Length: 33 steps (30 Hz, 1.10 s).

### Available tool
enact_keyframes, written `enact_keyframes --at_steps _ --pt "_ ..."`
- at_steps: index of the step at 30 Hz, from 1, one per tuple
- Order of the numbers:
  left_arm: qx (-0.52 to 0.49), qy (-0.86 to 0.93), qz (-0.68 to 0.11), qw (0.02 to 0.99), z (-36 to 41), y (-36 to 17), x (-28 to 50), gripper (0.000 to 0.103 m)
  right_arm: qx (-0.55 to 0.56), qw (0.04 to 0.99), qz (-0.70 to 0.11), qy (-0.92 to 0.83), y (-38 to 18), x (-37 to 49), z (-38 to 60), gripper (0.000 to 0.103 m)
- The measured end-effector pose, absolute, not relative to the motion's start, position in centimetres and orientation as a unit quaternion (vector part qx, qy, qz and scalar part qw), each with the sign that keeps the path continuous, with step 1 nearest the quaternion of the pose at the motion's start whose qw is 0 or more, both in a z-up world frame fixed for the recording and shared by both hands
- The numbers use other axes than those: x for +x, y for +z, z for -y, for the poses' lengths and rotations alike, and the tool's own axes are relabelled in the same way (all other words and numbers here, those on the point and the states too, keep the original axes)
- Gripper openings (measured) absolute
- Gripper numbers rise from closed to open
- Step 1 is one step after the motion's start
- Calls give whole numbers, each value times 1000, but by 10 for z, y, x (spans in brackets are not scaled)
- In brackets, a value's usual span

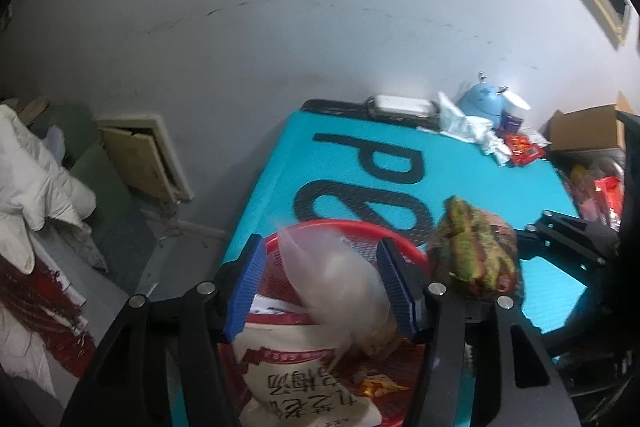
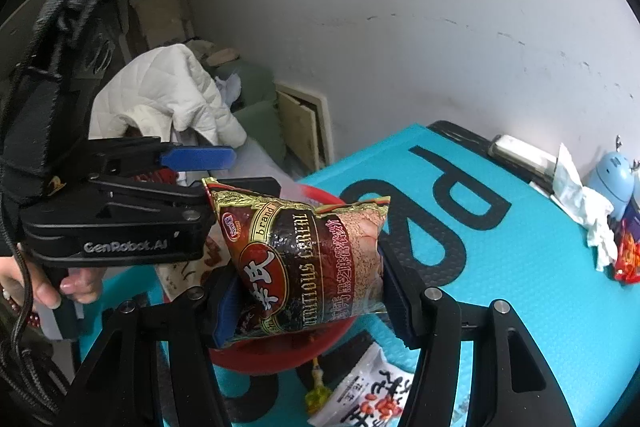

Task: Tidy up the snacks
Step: 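Carry the clear zip bag with the left tool while the right tool carries the cereal bag to the basket, then open both tools over the red basket, releasing the zip bag and cereal bag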

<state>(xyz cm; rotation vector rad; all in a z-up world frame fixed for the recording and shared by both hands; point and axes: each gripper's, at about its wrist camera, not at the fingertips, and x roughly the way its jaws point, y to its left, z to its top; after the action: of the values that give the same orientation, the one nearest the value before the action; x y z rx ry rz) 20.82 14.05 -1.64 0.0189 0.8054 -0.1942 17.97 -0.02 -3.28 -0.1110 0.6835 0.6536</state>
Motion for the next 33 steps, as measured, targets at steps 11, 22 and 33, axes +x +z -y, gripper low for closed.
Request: enact_keyframes --at_steps 11,22,33 --pt "-3 -68 -388 919 -158 -11 188 57 -68 873 -343 341 -43 180 -15 60" --pt "-16 -42 -391 919 -175 -15 162 57 -121 851 -362 360 -53 167 -34 80" --pt "-18 -41 -380 924 -171 -1 145 57 -127 866 -338 347 -32 155 -27 80"
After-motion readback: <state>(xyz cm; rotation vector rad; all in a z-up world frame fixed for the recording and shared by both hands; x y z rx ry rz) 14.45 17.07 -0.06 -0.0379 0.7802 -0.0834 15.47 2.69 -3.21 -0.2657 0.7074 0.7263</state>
